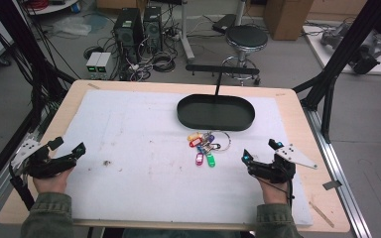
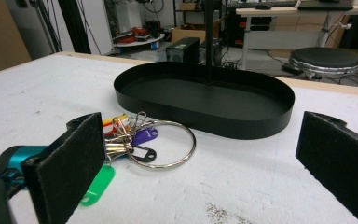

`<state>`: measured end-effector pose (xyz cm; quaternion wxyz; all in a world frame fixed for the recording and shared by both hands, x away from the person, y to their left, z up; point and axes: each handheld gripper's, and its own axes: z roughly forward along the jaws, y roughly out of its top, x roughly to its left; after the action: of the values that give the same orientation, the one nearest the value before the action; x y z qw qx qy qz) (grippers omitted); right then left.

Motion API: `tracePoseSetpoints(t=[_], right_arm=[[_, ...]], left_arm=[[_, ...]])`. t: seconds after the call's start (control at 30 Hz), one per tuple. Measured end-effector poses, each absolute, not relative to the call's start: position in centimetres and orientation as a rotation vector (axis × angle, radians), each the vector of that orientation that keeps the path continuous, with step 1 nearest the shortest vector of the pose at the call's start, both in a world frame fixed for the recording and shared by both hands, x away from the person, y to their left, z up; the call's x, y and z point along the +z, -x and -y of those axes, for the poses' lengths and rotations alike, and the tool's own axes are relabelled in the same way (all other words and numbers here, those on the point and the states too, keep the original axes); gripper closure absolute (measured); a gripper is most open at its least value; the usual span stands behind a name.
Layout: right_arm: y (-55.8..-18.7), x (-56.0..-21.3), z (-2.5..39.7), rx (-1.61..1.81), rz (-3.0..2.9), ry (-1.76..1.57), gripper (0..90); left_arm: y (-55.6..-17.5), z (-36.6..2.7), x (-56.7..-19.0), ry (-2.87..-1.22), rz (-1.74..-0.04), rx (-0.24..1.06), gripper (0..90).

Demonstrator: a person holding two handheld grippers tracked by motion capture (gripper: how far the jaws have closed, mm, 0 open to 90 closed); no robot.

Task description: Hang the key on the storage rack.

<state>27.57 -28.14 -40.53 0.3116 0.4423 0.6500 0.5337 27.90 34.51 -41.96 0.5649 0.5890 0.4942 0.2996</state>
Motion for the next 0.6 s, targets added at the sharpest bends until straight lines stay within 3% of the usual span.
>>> tracePoseSetpoints(t=[0.6], right_arm=[[-27.53, -40.61, 27.79, 1.395, -1.738, -1.168, 0.6]], left_arm=[[-27.95, -34.48, -42.00, -1.391, -1.164, 0.691, 6.0]])
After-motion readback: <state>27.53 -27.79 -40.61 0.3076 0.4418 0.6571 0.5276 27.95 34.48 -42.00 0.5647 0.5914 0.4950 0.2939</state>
